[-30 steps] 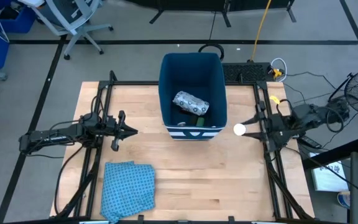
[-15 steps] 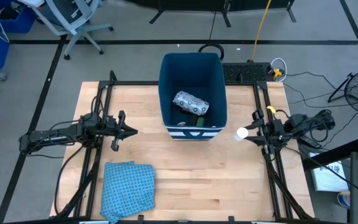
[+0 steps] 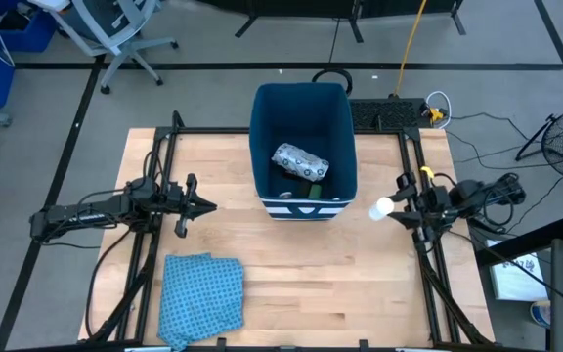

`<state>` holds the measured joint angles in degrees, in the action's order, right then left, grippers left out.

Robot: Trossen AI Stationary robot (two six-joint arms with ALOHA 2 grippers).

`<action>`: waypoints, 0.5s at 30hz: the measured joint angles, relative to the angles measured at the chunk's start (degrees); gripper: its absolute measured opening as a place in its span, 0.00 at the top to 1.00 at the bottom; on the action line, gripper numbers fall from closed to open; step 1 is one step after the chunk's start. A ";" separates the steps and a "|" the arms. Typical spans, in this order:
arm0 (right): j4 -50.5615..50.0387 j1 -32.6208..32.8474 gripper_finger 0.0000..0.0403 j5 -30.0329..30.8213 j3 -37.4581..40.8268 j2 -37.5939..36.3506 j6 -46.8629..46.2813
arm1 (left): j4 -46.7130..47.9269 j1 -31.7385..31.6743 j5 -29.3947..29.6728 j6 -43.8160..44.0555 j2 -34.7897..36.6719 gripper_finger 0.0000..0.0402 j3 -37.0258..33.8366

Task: Pick & place medical supplies in basket/bin
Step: Put the white medicine bottle into the basket

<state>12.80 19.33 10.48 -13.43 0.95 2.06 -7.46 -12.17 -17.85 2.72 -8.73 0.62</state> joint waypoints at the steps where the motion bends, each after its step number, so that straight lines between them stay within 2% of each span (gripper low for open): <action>1: 2.15 0.00 0.63 0.04 0.00 0.81 0.17 | 0.00 0.01 0.00 0.00 0.00 0.91 0.00; 4: 8.97 0.00 0.63 2.46 -0.54 5.20 1.72 | -0.02 0.00 0.02 0.00 0.00 0.91 0.00; 7: 9.92 -0.68 0.63 6.24 -4.40 12.37 3.39 | -0.04 0.00 0.02 0.02 0.00 0.91 0.00; 11: 8.18 -3.61 0.63 5.95 -14.51 25.32 6.41 | -0.09 0.01 0.36 0.04 0.00 0.91 0.00; 15: 2.57 -9.62 0.64 5.27 -28.55 37.85 9.68 | -0.11 -0.01 1.14 0.07 0.02 0.91 0.00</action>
<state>15.37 9.71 15.75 -41.98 38.80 11.74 -7.57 -12.18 -16.71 2.79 -8.71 0.62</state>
